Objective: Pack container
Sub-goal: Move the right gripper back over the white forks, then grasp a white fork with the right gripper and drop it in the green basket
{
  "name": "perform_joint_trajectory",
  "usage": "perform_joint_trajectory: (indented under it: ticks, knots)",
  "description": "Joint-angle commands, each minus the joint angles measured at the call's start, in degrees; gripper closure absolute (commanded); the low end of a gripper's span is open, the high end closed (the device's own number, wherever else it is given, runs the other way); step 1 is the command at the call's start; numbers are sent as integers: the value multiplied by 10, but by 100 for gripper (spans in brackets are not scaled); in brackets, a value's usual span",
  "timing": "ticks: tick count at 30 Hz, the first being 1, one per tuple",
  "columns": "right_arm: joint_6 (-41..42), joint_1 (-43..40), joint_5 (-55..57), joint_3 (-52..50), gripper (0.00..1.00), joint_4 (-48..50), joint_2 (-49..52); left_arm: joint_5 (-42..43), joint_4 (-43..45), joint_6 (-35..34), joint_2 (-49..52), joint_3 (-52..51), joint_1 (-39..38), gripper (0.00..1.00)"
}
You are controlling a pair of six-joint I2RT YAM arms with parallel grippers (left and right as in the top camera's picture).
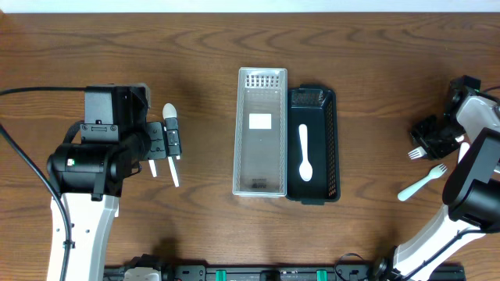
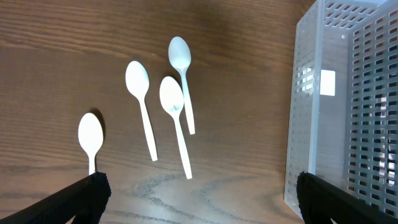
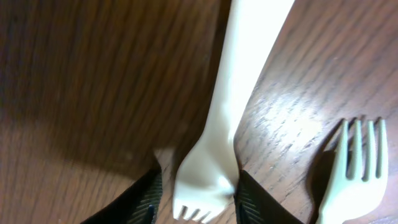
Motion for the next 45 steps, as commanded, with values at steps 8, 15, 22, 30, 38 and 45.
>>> perform_joint_trajectory:
  ticks: [8,15,22,30,38,45]
  knots:
    - [-2,8,0,-3,81,-5,14,-7,-1,8,1,11,-2,2]
    - [-28,32,-9,1,82,-16,-44,-7,-1,8,1,11,-2,2]
    - [-97,148,-11,23,80,-24,-189,-7,-1,8,1,11,-2,2]
    - [-81,361,-13,22,79,-53,-260,-7,-2,7,1,11,-2,2]
    - [19,479,-13,-39,79,-46,-212,-7,-2,8,1,11,-2,2]
    - [24,502,-13,-83,61,1,-173,-7,-2,8,1,11,-2,2]
